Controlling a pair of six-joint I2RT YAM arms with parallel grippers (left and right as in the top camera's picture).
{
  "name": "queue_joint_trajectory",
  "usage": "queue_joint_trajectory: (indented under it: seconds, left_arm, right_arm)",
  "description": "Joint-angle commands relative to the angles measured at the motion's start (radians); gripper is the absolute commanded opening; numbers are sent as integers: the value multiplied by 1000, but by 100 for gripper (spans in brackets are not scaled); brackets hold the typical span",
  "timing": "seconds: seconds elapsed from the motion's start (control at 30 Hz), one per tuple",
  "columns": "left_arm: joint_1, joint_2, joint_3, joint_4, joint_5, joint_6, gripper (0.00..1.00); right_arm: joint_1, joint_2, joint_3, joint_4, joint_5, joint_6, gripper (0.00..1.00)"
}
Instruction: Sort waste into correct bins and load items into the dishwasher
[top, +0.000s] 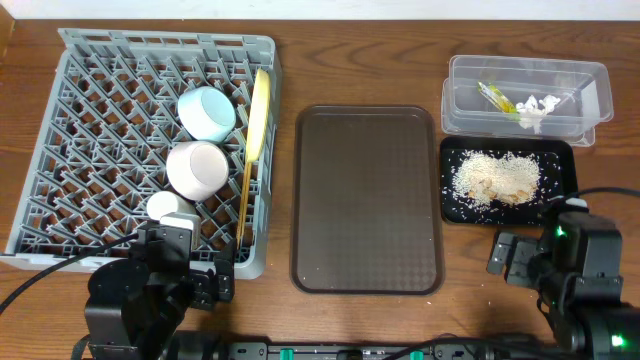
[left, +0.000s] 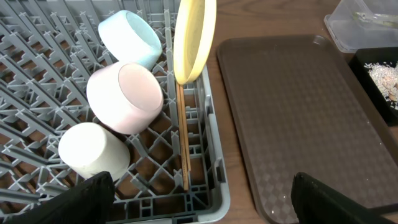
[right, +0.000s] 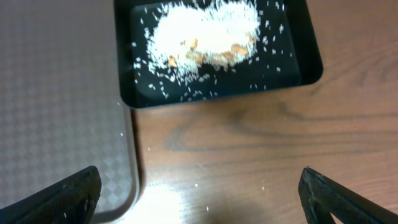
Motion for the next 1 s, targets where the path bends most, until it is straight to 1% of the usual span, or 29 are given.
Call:
queue_joint_trajectory:
  seconds: [0.0,0.1,0.33,0.6,0.73,0.83,0.9,0.97]
  left_arm:
    - [3,-2,-5,-3,-13,2,92]
    - [3,-2,-5,-3,-13,2,92]
    - [3,-2,-5,-3,-13,2,92]
    - [3,-2,-5,-3,-13,2,92]
    - [3,-2,-5,-3,-13,2,92]
    - [3,-2,-5,-3,-13,2,92]
    - [3,-2,-5,-3,-13,2,92]
    - [3,-2,-5,-3,-13,2,92]
  right_arm:
    - [34,-76,-26,42,13,-11,99]
    - [62,-183,-91,159,14,-20,99]
    - [84,-472,-396,547,-14,-30,99]
    - [75,-640,-699,946,-69,-31,99]
    - [59,-658,-816,1128,-92,-33,99]
    - [58,-658,-879,1203,-93,-70,99]
    - [56,-658,-880,1167,-106,-115,99]
    - [49,-658,-880,1135,-145,-201,99]
